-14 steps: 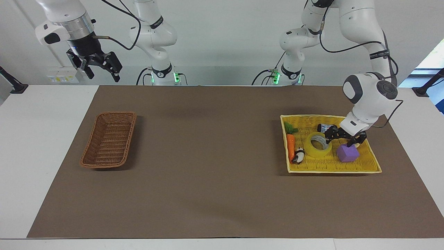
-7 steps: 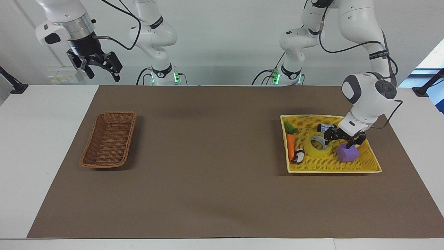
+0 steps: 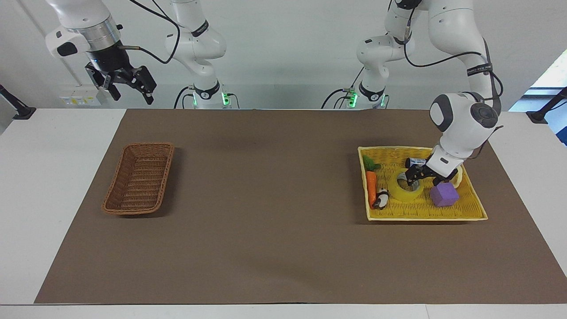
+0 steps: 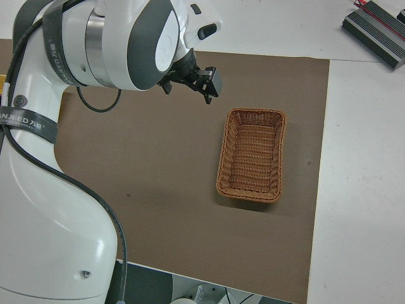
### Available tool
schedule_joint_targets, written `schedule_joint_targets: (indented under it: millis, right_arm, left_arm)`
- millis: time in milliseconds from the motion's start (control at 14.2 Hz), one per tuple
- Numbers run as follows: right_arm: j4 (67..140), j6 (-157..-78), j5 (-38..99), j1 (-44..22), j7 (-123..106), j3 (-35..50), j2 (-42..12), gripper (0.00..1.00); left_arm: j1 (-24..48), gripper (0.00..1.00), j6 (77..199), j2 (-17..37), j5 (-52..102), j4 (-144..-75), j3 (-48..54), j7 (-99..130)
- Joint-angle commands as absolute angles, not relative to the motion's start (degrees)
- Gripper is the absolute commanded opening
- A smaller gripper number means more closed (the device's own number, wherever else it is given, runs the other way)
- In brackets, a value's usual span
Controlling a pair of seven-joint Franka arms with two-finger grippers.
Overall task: Move tape to another basket
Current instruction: 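Lower the left gripper and grasp the tape roll's rim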
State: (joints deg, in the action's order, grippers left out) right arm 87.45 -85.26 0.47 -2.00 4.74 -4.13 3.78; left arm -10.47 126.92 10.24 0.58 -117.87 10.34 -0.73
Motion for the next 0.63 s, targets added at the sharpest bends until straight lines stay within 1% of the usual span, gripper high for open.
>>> schedule_joint_targets:
  millis: [0,70,211,351,491,561]
  right_arm:
    - [88.68,-86.13,1.76,-1.93,2.37,-3.43,4.83,1.00]
    - [88.77,-86.05,1.76,-1.93,2.37,-3.43,4.83,1.00]
    - [88.77,-85.87,1.76,-2.02,2.37,-3.34,4.83,1.00]
    - [88.77,-85.61,2.11,-2.02,2.46,-3.34,4.92,1.00]
    - [88.77,-85.43,2.90,-2.02,2.90,-3.34,4.92,1.00]
    - [88.68,-85.86,2.99,-2.02,3.07,-3.34,4.83,1.00]
  left_arm:
    - [-10.63,0.86,126.39,7.82,0.53,-120.32,10.20,0.53]
    - [-10.72,0.83,126.65,7.74,0.53,-120.58,10.20,0.61]
    - [-10.55,0.83,127.87,8.26,0.53,-121.81,10.20,0.53]
    - [-10.72,0.77,129.54,8.00,0.53,-123.22,10.20,0.53]
    - [-10.72,0.68,129.90,8.17,0.53,-123.84,10.20,0.53]
    - [-10.72,0.56,129.99,8.52,0.53,-123.92,10.20,0.53]
